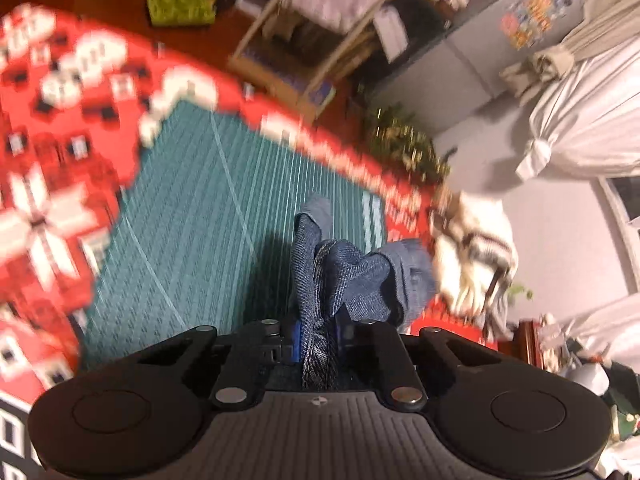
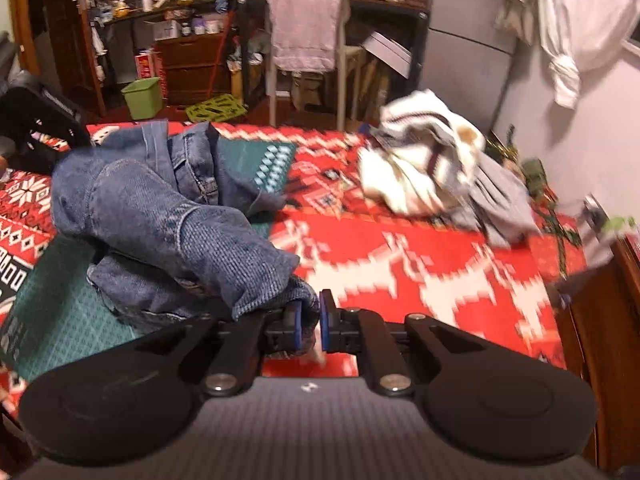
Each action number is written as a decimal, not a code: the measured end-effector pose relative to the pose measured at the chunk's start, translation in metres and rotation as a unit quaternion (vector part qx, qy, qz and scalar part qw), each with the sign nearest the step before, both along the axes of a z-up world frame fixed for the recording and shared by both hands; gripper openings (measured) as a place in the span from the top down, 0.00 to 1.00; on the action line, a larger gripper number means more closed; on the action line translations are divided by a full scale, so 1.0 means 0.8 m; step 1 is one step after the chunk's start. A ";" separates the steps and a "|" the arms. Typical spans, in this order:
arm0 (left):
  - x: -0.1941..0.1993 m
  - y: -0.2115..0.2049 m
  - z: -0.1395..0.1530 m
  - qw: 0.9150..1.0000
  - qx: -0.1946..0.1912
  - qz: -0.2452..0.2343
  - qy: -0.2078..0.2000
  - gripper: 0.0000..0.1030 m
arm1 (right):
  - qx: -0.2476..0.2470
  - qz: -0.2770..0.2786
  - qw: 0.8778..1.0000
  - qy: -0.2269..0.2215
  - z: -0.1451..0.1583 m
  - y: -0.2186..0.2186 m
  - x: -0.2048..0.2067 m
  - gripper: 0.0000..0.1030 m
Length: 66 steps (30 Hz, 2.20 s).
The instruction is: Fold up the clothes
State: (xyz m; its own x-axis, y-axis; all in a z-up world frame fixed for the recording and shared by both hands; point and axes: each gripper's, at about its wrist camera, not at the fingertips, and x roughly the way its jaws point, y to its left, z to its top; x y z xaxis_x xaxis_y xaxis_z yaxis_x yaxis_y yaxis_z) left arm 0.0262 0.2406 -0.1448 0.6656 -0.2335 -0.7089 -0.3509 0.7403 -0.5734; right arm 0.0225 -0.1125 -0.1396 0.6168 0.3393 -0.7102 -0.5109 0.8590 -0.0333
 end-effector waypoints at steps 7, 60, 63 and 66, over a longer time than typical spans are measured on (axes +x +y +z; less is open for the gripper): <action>-0.007 0.049 0.069 0.995 0.030 0.051 -0.080 0.87 | 0.013 0.010 0.998 -0.058 0.029 0.072 0.067 0.91; -0.139 -0.033 -0.045 0.999 -0.020 0.035 -0.006 0.87 | -0.002 0.119 0.991 0.057 -0.090 0.073 0.031 0.75; -0.124 -0.032 -0.040 0.999 -0.012 0.031 -0.019 0.86 | -0.015 0.107 0.993 0.043 -0.087 0.088 0.053 0.77; -0.103 -0.033 -0.038 0.999 -0.001 0.028 -0.028 0.86 | -0.021 0.096 0.994 0.036 -0.086 0.102 0.080 0.78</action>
State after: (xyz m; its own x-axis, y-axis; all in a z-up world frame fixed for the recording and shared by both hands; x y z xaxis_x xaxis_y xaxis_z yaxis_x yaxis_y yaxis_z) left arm -0.0559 0.2140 -0.1752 0.7165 -0.1962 -0.6694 -0.3583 0.7199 -0.5945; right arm 0.0868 -0.0306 -0.2084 0.4898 0.4157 -0.7664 -0.6677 0.7440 -0.0232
